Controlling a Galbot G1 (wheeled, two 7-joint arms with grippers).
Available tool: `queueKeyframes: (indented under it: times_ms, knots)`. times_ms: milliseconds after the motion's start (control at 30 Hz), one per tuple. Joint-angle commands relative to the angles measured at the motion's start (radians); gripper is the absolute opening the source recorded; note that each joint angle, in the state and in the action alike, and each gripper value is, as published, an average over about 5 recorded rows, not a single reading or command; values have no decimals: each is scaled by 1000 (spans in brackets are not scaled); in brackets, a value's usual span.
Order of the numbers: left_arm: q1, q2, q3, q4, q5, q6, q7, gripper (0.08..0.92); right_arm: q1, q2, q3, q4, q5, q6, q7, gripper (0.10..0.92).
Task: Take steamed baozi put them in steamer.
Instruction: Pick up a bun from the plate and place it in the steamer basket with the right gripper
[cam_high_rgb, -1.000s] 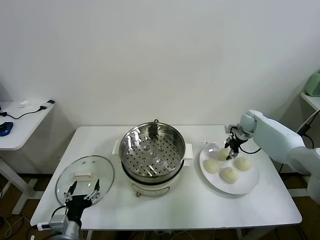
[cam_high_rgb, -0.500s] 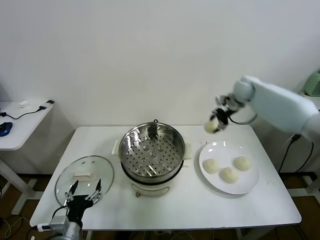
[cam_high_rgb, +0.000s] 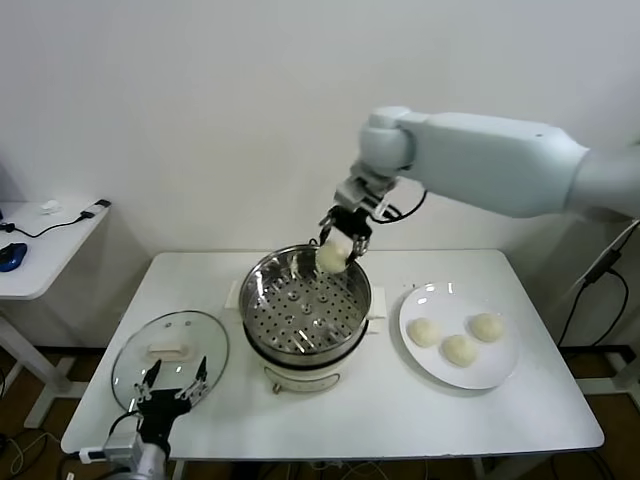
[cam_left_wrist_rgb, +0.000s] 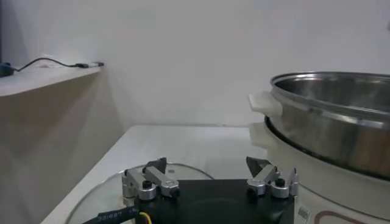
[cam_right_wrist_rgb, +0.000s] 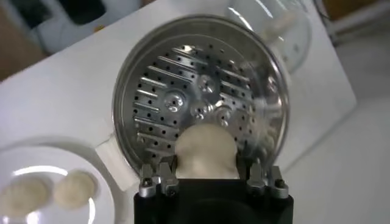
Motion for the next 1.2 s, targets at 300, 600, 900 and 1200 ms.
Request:
queueKeyframes:
  times_ms: [300, 600, 900, 1200]
  knots:
    - [1, -25, 4, 3, 14, -4, -6, 823, -288, 210, 115, -393, -426, 301, 95, 646]
    - [-4, -16, 0, 10, 10, -3, -7, 823, -353, 271, 170, -529, -448, 334, 112, 674]
    - [-7, -17, 1, 6, 8, 1, -10, 823, -317, 254, 164, -500, -342, 359, 94, 820]
    - [-11, -19, 12, 1, 14, 9, -5, 823, -28, 22, 39, -254, 161, 212, -71, 823]
